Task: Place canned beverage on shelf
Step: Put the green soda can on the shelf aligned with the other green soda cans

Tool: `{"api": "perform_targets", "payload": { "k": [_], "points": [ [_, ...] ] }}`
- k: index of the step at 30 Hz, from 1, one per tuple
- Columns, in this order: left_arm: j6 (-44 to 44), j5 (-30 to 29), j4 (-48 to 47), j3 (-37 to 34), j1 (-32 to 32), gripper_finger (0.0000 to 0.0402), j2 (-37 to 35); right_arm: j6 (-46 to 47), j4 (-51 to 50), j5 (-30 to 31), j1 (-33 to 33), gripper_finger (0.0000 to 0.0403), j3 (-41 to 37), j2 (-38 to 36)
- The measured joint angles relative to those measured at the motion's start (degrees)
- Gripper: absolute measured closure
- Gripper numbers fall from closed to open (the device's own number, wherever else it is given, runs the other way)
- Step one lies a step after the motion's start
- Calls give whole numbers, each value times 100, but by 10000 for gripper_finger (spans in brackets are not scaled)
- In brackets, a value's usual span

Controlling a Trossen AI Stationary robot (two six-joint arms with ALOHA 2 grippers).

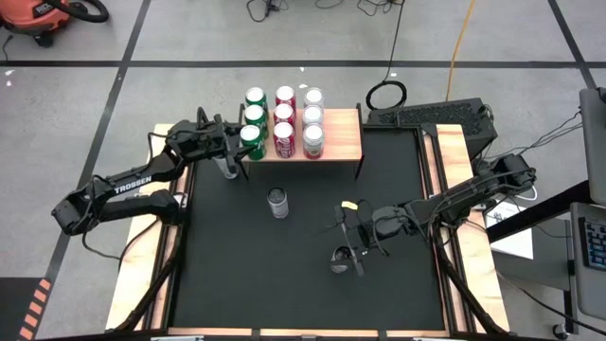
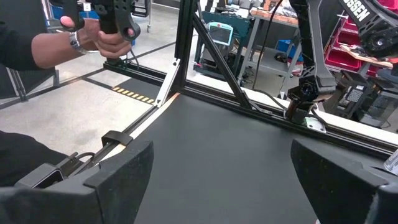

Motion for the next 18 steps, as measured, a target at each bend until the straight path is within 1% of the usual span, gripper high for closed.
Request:
{"api": "perform_targets", "payload": {
  "k": [3,10,18],
  "points": [
    [2,-35,6,2,0,104,20,-1,0,0,0,44,0,1],
    [7,-73,144,22,0,74,223,-1,2,0,0,44,0,1],
    [-10,-86,178,22,0,71,260,-1,0,0,0,44,0,1]
  ]
}}
